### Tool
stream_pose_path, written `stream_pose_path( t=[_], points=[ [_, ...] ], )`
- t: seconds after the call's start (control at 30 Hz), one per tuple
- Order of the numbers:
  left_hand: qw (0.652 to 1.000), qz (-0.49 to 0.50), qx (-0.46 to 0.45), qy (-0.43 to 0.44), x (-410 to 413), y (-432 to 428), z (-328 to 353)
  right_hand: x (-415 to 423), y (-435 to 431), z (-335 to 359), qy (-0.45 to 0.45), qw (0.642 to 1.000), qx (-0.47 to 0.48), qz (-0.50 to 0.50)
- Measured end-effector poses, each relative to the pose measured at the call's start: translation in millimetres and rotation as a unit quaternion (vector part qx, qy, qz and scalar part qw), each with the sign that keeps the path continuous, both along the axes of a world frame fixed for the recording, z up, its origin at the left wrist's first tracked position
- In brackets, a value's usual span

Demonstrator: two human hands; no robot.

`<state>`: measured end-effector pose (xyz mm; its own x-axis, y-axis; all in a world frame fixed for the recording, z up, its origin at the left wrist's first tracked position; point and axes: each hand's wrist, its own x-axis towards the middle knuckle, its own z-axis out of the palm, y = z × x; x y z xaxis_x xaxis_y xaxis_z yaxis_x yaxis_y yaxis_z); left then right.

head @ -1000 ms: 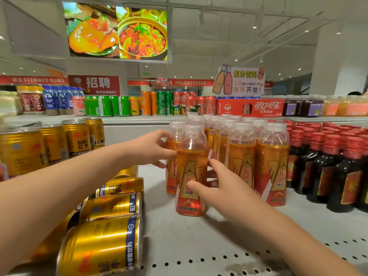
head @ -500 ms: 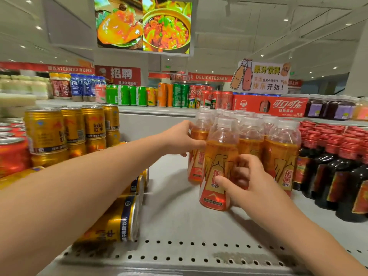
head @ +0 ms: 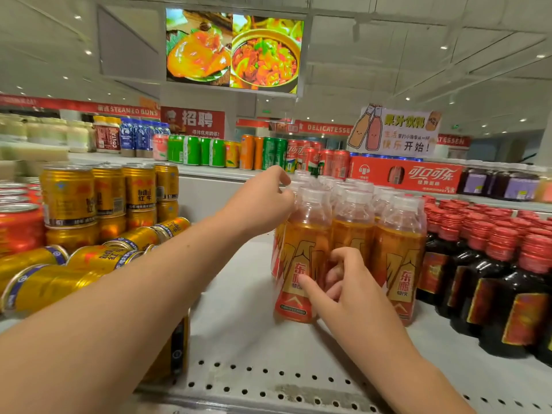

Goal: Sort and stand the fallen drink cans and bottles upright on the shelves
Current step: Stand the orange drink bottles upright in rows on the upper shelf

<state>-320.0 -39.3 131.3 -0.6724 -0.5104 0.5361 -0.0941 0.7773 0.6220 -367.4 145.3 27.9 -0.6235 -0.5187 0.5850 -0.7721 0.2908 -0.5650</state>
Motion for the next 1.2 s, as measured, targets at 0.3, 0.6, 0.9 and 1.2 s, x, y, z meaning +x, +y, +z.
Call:
stream_pose_path(
  t=[0.3, 0.6, 0.9, 1.2],
  points=[
    [1.0, 0.018, 0.004, -0.011, -7, -24, 0, 4, 12, 1, -0.009, 1.0, -0.001, -0.011],
    [0.998, -0.015, 0.016, -0.055, -24, -37, 5, 37, -7, 6, 0.046, 0.993, 0.064, 0.093],
    [0.97, -0.157, 0.096, -0.16, -27, -40, 13, 21, -17, 7, 0.012, 0.995, 0.049, 0.087],
    [0.972, -0.163, 0.102, -0.138, -38, -43, 13, 9, -16, 3, -0.05, 0.994, 0.019, 0.093]
  ],
)
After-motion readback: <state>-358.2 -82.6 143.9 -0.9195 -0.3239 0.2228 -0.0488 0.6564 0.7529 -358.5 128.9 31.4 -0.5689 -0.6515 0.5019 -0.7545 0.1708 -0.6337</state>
